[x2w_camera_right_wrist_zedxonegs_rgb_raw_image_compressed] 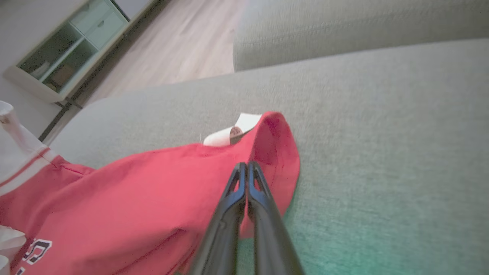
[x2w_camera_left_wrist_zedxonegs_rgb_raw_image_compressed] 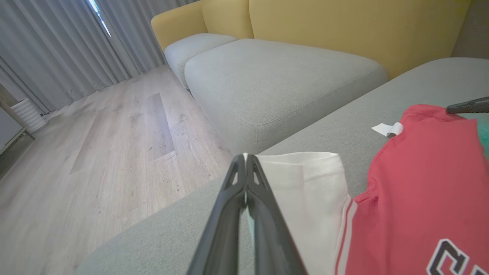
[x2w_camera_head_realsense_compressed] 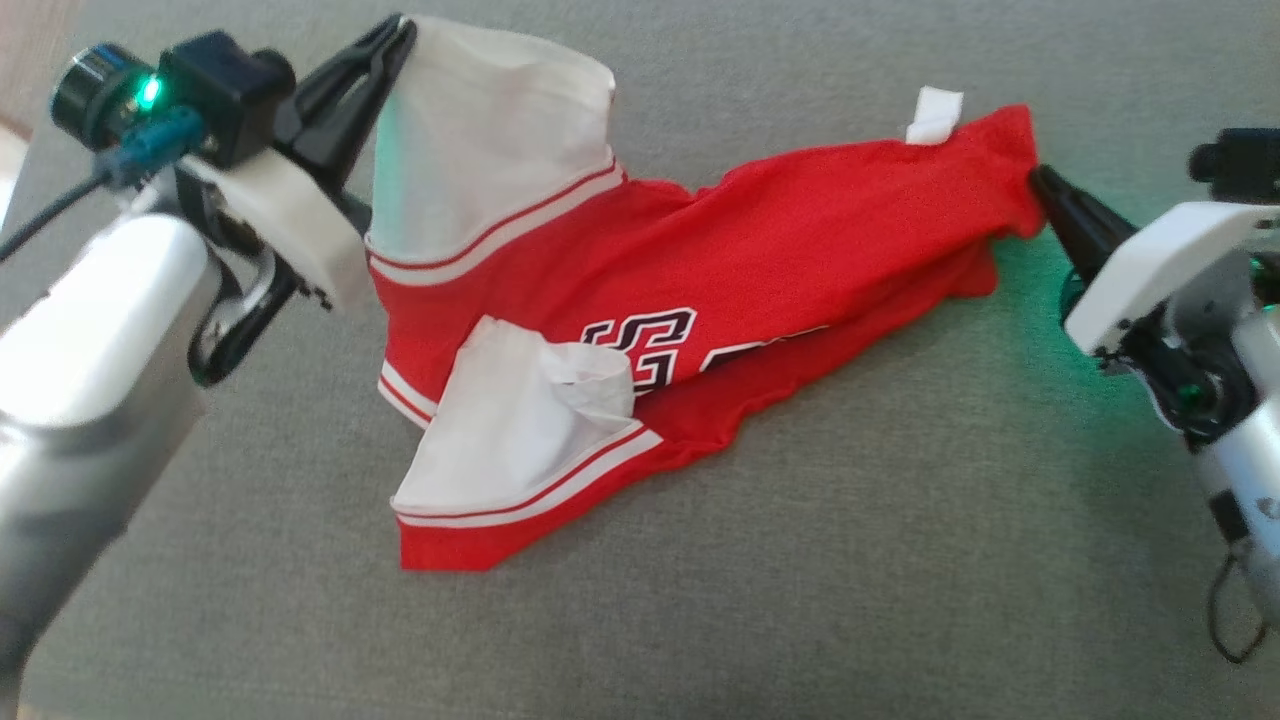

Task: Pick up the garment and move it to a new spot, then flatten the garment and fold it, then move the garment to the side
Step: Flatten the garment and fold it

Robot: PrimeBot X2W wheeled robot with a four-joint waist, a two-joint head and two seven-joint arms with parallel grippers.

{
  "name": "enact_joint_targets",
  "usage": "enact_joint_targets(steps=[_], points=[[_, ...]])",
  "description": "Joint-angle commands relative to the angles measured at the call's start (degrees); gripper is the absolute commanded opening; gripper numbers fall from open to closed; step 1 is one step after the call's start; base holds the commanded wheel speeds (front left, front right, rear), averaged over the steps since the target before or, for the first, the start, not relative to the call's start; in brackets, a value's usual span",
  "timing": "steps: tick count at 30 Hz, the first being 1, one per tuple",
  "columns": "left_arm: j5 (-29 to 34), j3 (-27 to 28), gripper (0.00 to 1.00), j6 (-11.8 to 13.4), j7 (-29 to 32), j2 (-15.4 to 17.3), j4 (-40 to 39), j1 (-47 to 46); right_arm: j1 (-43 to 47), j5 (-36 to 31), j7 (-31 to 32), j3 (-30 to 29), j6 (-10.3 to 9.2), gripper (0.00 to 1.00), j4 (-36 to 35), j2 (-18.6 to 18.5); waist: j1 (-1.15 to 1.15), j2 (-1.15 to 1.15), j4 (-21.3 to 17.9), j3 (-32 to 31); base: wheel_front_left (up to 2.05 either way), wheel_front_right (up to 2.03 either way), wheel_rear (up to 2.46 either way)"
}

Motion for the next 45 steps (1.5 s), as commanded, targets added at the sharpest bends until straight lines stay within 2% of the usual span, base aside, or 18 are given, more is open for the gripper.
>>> enact_joint_targets(steps=[1, 7, 13, 16, 19, 20, 21, 25, 32, 40, 41, 42, 45], points=[[-0.6, 2.3, 0.00, 0.6, -0.8, 3.3, -1.9, -0.3, 1.5, 1.5, -2.3, 0.9, -0.04, 0.00, -2.9, -2.3, 0.00, 0.00, -1.4, -1.7, 0.00, 0.00, 0.00], [-3.1, 2.8, 0.00, 2.3, -1.9, 6.8, -8.0, 6.1, 11.7, 6.7, -7.5, 1.9, -0.04, 0.00, -10.2, -9.6, 0.00, 0.00, -4.2, -5.1, 0.00, 0.00, 0.00], [-5.5, 3.5, 0.00, 7.0, -1.8, 12.5, -17.9, 14.9, 25.8, 9.5, -10.5, -0.4, -0.04, 0.00, -16.8, -15.5, 0.00, 0.00, -5.6, -8.0, 0.00, 0.00, 0.00], [-6.8, 3.1, 0.00, 9.5, -0.9, 14.7, -23.0, 19.2, 32.9, 9.3, -10.5, -1.6, -0.04, 0.00, -19.6, -16.7, 0.00, 0.00, -5.5, -8.2, 0.00, 0.00, 0.00], [-7.6, 2.9, 0.00, 11.9, -0.6, 16.3, -26.9, 22.7, 38.3, 10.1, -9.8, -3.4, -0.04, 0.00, -21.6, -15.7, 0.00, 0.00, -5.5, -7.9, 0.00, 0.00, 0.00], [-7.8, 2.9, 0.00, 12.6, -0.7, 16.6, -27.9, 23.5, 39.6, 10.6, -9.5, -4.1, -0.04, 0.44, -22.0, -15.0, 0.00, 0.00, -5.4, -7.7, 0.00, 0.00, 0.00], [-7.9, 2.9, 0.00, 13.3, -0.8, 16.8, -28.6, 24.2, 40.6, 10.9, -9.4, -4.8, -0.04, 1.00, -22.6, -14.4, 0.00, 0.00, -5.2, -7.5, 0.00, 0.00, 0.00], [-7.5, 2.8, 0.00, 14.7, -1.1, 17.2, -29.9, 25.2, 42.1, 13.1, -9.4, -8.2, -0.04, 1.00, -25.2, -12.7, 0.00, 0.00, -4.4, -6.4, 0.00, 0.00, 0.00], [-6.7, 2.7, 0.00, 15.0, -1.2, 16.9, -29.2, 24.4, 40.2, 16.4, -7.5, -12.8, -0.04, 1.00, -26.9, -13.3, 0.00, 0.00, -3.0, -5.2, 0.00, 0.00, 0.00], [-6.2, 2.4, 0.00, 14.4, -1.0, 15.6, -28.3, 22.8, 37.6, 15.4, -5.3, -12.8, -0.04, 1.00, -24.7, -13.0, 0.00, 0.00, -1.7, -4.0, 0.00, 0.00, 0.00], [-6.2, 2.3, 0.00, 14.4, -0.9, 15.6, -28.3, 22.7, 37.4, 15.4, -5.3, -12.7, -0.04, 0.95, -24.6, -12.8, 0.00, 0.00, -1.6, -3.9, 0.00, 0.00, 0.00], [-6.2, 2.3, 0.00, 14.4, -0.9, 15.5, -28.2, 22.6, 37.2, 15.4, -5.0, -12.5, -0.04, 0.79, -24.6, -12.7, 0.00, 0.00, -1.6, -3.9, 0.00, 0.00, 0.00], [-6.2, 2.3, 0.00, 14.4, -0.7, 15.6, -28.1, 22.4, 37.0, 15.4, -4.5, -12.1, -0.04, 0.69, -24.8, -12.4, 0.00, 0.00, -1.7, -3.8, 0.00, 0.00, 0.00]])
